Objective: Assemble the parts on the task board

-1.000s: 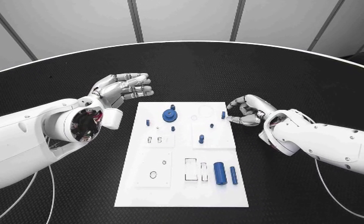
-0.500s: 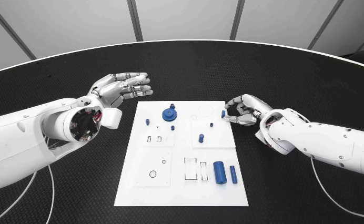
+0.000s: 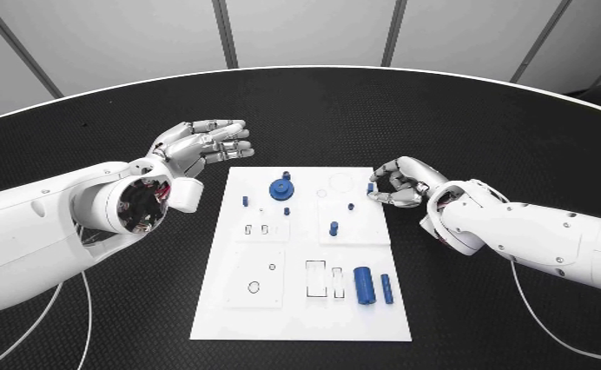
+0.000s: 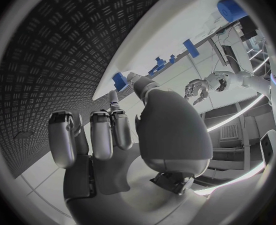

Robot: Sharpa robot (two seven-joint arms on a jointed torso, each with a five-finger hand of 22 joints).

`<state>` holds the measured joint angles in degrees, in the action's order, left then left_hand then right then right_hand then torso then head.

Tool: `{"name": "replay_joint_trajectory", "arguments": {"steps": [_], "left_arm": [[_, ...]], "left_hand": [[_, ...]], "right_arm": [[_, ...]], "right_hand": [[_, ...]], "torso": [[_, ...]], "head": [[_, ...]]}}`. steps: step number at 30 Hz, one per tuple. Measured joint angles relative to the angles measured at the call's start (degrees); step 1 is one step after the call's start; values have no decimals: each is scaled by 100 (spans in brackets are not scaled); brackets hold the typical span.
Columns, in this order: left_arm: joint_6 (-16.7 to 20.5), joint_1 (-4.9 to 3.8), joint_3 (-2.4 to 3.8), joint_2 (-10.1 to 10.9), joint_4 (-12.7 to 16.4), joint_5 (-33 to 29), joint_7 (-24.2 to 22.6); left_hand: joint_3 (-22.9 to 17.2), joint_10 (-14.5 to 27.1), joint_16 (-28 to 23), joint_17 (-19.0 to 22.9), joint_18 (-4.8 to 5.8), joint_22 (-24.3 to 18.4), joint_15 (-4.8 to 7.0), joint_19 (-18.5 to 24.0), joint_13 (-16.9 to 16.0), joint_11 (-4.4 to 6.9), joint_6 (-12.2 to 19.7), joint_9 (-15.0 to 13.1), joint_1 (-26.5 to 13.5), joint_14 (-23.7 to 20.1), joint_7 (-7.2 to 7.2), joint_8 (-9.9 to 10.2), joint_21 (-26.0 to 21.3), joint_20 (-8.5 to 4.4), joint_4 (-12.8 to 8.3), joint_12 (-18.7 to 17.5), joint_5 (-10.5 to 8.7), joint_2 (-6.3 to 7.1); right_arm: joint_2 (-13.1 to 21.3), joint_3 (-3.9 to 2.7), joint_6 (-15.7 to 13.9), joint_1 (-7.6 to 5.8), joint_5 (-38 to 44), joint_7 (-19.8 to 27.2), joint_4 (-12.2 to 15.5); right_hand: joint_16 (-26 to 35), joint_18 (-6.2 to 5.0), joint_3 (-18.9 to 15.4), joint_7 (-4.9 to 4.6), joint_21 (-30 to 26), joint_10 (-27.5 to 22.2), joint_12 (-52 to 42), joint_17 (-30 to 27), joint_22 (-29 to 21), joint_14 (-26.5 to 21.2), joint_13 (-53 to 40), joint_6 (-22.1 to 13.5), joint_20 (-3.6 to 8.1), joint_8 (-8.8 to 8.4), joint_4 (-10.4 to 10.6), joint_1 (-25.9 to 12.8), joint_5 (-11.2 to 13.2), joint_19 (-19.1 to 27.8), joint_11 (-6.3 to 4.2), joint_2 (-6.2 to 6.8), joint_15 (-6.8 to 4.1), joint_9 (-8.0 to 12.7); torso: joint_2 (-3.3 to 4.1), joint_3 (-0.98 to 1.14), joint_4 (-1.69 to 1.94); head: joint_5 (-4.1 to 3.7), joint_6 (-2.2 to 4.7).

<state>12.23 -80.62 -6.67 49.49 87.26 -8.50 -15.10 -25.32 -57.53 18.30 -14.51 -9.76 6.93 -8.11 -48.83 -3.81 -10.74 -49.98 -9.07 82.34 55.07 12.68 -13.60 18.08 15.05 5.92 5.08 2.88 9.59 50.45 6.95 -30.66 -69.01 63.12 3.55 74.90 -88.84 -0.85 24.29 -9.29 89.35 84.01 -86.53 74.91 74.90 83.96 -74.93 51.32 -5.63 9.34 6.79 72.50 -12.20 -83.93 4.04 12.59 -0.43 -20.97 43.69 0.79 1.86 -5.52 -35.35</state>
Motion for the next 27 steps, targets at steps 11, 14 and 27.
{"name": "replay_joint_trajectory", "arguments": {"steps": [11, 14, 27], "left_arm": [[2, 0, 0, 5, 6, 0, 6], [2, 0, 0, 5, 6, 0, 7], [0, 0, 0, 9, 9, 0, 16]], "left_hand": [[-15, 0, 0, 1, 0, 0, 0, 0, 0, 0, 0, 0, 0, 0, 0, 0, 0, 0, -15, 0, 0, 0], [-15, 0, 0, 1, 0, 1, 0, 0, 0, 0, 0, 0, 0, 0, 0, 0, 0, 0, -15, 0, 0, 0], [-15, 0, -22, -6, 0, -6, 0, 0, 0, 0, 0, 5, -46, 0, 0, 0, 0, 0, -15, 0, 0, 1]], "right_arm": [[-53, 0, 93, 0, 0, -29, -24], [-59, 0, 105, 0, 0, -38, -31], [-87, 0, 98, 0, 0, -53, -53]], "right_hand": [[0, 0, 78, 18, 46, 0, -56, 0, 0, 0, 1, 181, 0, 77, -45, 5, 0, 0, 0, -6, 0, -14], [-5, 0, 100, 42, 50, 0, -56, 0, 0, 0, 1, 227, 0, 77, -46, 10, -34, 0, 0, -62, 0, -21], [-34, 0, 214, 72, 50, 3, -86, 4, 0, 0, 2, 359, 0, 127, -54, -11, -34, 0, -3, -144, 0, -27]], "torso": [[2, 5, -4], [2, 6, -4], [5, 8, -4]], "head": [[8, -15], [9, -18], [19, -24]]}}
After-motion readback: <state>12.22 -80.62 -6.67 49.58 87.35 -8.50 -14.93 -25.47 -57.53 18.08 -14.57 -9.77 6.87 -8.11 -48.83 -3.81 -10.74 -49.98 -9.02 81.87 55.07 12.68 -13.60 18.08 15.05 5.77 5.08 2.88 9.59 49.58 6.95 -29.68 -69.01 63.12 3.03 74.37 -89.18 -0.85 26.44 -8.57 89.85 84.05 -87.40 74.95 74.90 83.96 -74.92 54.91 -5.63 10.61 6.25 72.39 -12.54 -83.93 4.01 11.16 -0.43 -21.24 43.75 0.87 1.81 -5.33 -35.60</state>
